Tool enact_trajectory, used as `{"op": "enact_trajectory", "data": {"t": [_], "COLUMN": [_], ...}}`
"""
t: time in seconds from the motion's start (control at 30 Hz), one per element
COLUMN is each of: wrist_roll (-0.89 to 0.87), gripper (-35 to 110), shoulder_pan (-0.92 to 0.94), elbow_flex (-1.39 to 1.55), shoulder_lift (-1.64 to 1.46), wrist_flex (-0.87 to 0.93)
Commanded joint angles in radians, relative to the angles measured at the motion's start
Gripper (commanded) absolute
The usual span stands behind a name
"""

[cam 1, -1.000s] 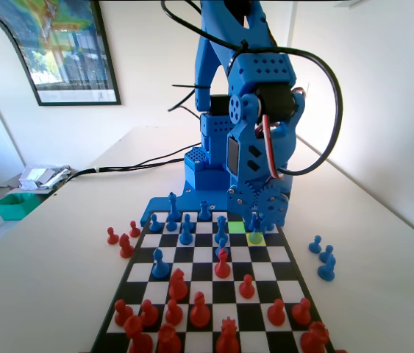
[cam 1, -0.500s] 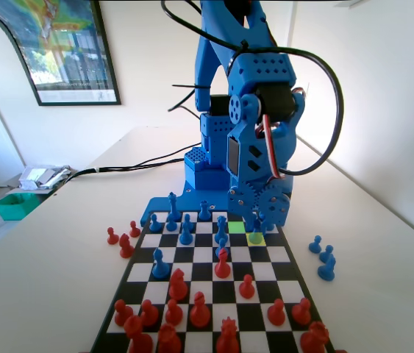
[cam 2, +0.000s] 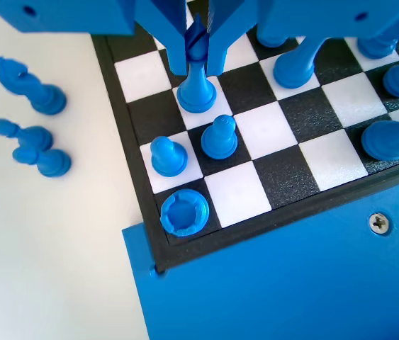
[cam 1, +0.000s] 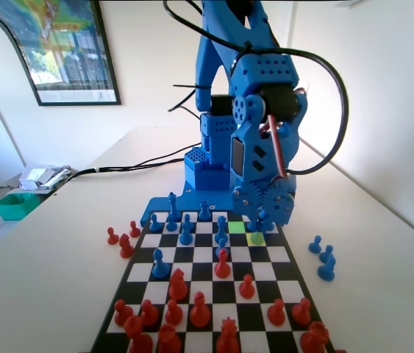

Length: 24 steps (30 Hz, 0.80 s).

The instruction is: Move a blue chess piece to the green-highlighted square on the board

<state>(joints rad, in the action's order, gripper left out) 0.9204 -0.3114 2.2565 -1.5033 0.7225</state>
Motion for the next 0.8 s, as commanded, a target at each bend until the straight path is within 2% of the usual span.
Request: {"op": "enact_trajectory", "data": {"t": [0.0, 0.6, 0.77], "wrist_roll": [0.015, 0.052, 0.071], "gripper": [1, 1, 1], "shoulder_pan": [-0.006, 0.091, 0.072], "elbow_flex": [0.008, -0.127, -0.075], "shoulder_lift": [-0.021, -0.178, -0.207], "wrist_flex": [0.003, 0.181, 0.19]}}
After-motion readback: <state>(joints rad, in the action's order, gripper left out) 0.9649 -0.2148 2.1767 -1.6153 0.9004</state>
